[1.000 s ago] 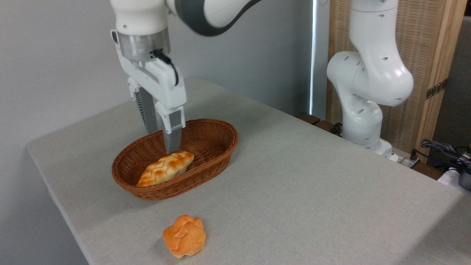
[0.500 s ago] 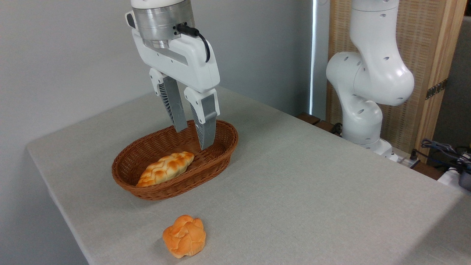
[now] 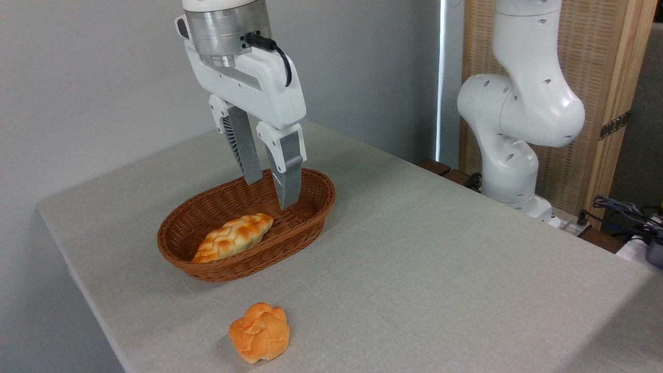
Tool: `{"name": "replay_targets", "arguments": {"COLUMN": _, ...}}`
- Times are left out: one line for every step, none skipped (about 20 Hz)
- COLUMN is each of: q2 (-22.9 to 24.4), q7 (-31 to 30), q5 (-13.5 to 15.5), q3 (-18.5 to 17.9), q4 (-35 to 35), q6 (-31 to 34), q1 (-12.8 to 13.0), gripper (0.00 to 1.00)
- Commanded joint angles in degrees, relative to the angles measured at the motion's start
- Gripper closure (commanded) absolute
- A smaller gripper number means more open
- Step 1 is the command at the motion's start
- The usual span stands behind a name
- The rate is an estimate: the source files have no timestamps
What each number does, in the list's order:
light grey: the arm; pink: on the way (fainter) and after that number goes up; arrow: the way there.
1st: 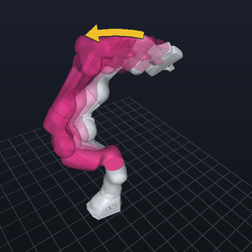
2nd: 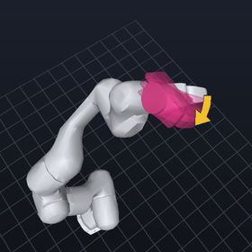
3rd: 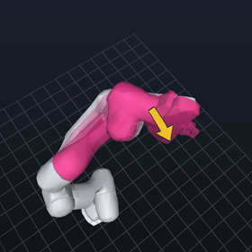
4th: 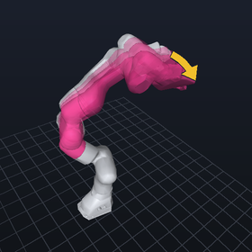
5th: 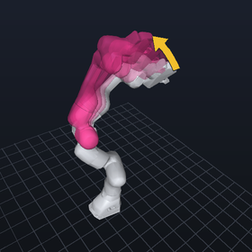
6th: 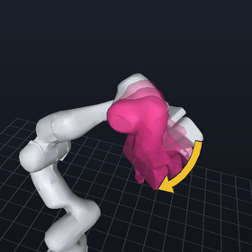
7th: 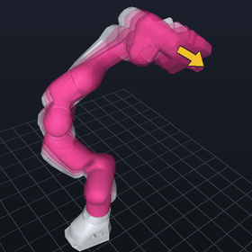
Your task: Put bread into the basket
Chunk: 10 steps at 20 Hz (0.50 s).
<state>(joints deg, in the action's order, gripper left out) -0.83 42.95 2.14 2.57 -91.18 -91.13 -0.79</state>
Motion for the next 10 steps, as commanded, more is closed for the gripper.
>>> {"name": "replay_targets", "arguments": {"q2": 0.5, "q7": 0.3, "q5": -0.9, "q3": 0.6, "q4": 0.3, "q6": 1.3, "q1": -0.5, "gripper": 0.00}}
{"name": "replay_targets", "arguments": {"q2": 0.5, "q7": 0.3, "q5": -0.9, "q3": 0.6, "q4": 0.2, "q6": 1.0, "q1": -0.4, "gripper": 0.00}}
{"name": "replay_targets", "arguments": {"q2": 0.5, "q7": 0.3, "q5": -0.9, "q3": 0.4, "q4": 0.1, "q6": 0.8, "q1": -0.2, "gripper": 0.00}}
{"name": "replay_targets", "arguments": {"q2": 0.5, "q7": 0.2, "q5": -0.9, "q3": 0.3, "q4": 0.1, "q6": 0.4, "q1": -0.1, "gripper": 0.00}}
{"name": "replay_targets", "arguments": {"q2": 0.5, "q7": 0.2, "q5": -0.9, "q3": -0.1, "q4": 0.1, "q6": 0.3, "q1": 0.4, "gripper": 0.00}}
{"name": "replay_targets", "arguments": {"q2": 0.4, "q7": 0.2, "q5": -0.9, "q3": -0.5, "q4": 0.0, "q6": 0.2, "q1": 1.0, "gripper": 0.00}}
{"name": "replay_targets", "arguments": {"q2": 0.5, "q7": 0.2, "q5": -0.9, "q3": -0.9, "q4": -0.2, "q6": 0.2, "q1": 1.6, "gripper": 0.00}}
{"name": "replay_targets", "arguments": {"q2": 0.6, "q7": 0.2, "q5": -0.9, "q3": -1.1, "q4": -0.3, "q6": 0.2, "q1": 1.6, "gripper": 0.00}}
{"name": "replay_targets", "arguments": {"q2": 0.7, "q7": 0.2, "q5": -0.9, "q3": -1.5, "q4": -0.3, "q6": 0.2, "q1": 1.7, "gripper": 0.00}}
{"name": "replay_targets", "arguments": {"q2": 0.7, "q7": 0.2, "q5": -0.9, "q3": -1.7, "q4": -0.3, "q6": 0.2, "q1": 1.7, "gripper": 0.00}}
